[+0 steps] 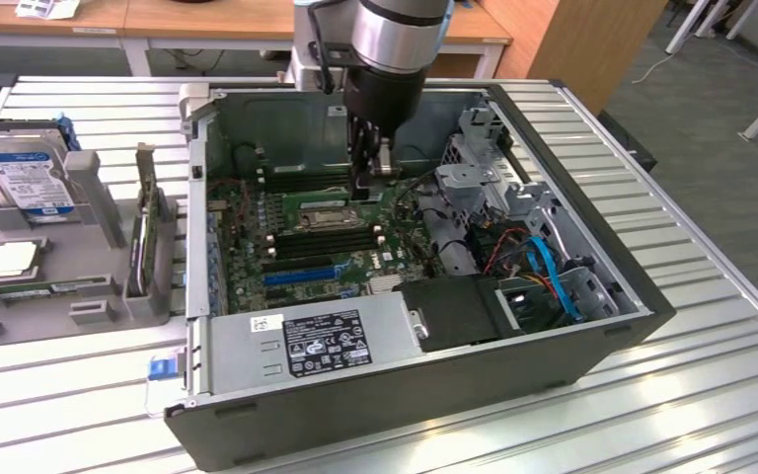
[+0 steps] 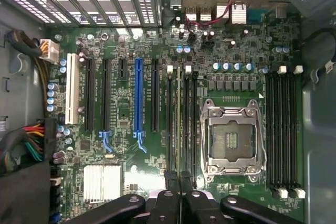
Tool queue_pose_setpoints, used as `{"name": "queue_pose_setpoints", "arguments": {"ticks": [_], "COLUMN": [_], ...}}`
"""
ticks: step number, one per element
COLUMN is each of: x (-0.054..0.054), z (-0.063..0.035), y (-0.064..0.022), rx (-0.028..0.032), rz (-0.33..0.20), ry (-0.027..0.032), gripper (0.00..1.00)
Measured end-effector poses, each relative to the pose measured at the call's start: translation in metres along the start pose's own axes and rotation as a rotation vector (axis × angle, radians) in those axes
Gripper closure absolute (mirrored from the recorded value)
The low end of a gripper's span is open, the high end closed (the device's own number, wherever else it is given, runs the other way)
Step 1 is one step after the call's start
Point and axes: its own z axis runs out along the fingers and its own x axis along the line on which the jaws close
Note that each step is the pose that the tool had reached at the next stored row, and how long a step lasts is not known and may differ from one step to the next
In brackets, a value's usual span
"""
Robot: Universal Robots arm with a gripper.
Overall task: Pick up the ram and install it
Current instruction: 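Insert the ram into the slot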
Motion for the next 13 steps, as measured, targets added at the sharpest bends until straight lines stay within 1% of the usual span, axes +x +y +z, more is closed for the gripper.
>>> {"name": "queue_pose_setpoints", "arguments": {"ticks": [7, 13], "x": [0.0, 0.0], "z": [0.0094, 0.0155], "y": [-0.0006, -0.0009], "rx": [0.0, 0.0], "rz": [0.0, 0.0], "ry": [-0.0001, -0.0002], "gripper": [0.88, 0.88]}}
